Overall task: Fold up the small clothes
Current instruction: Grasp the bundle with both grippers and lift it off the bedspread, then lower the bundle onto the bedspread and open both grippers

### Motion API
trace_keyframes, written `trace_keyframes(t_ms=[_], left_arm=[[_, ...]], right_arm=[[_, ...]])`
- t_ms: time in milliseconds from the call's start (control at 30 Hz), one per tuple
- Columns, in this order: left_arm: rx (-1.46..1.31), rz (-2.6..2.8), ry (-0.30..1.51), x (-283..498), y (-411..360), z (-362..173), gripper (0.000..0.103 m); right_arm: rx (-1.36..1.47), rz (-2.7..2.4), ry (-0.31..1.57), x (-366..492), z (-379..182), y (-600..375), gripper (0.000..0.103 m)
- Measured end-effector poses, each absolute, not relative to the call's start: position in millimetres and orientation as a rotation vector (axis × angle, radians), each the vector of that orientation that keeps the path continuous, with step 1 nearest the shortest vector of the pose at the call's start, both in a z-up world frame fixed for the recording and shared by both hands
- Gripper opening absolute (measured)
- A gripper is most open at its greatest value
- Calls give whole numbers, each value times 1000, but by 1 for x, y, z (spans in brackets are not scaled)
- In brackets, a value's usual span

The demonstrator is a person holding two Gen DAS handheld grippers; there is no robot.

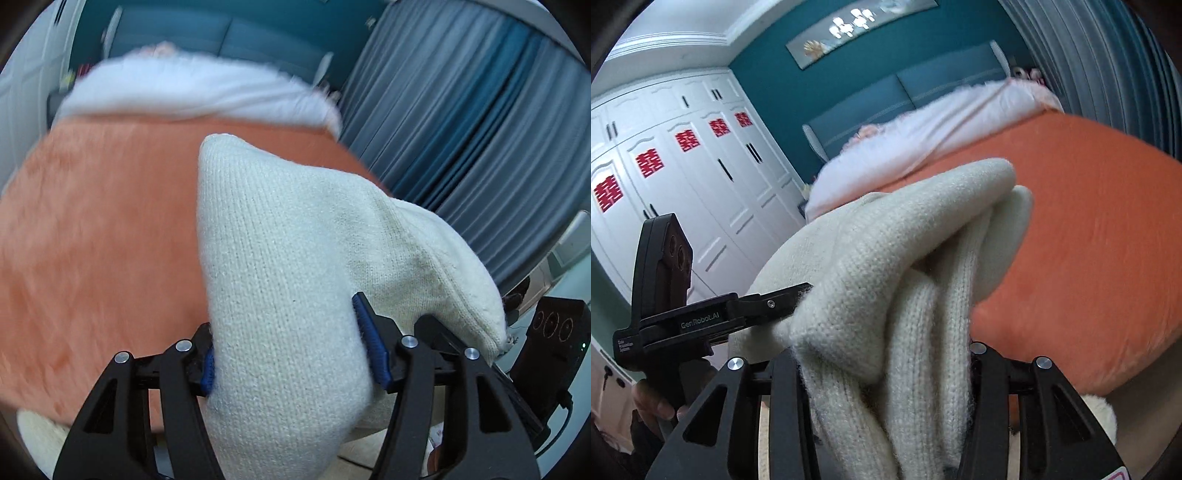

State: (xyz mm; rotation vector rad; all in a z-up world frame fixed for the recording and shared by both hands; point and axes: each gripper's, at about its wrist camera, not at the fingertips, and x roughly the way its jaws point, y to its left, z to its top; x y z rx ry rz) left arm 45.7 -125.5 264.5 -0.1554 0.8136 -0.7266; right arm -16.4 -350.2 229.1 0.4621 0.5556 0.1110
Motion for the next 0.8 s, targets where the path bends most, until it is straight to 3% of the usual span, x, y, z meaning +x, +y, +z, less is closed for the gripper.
trace_keyframes(t_ms=[200, 367, 433, 467, 567, 633, 800], left_arm=[[-157, -743, 545, 30, -73, 361, 62], [-140, -641, 510, 69, -46, 353, 71], [-124, -574, 565, 98, -36, 314, 86], [-120, -513, 597, 111, -28, 291, 88], [-76, -323, 748, 134, -1, 199, 88], [-62, -237, 825, 129, 17, 152, 86], [-79, -201, 934, 102, 30, 96, 87]], right_arm=[[323, 206, 300, -28, 332, -321, 43], [295, 294, 246, 14, 346, -287, 50], [324, 320, 295, 45, 319, -279, 57], [330, 305, 325, 60, 297, -276, 60], [313, 200, 511, 87, 208, -264, 63], [307, 126, 622, 78, 154, -262, 59], [340, 91, 823, 43, 81, -260, 59]])
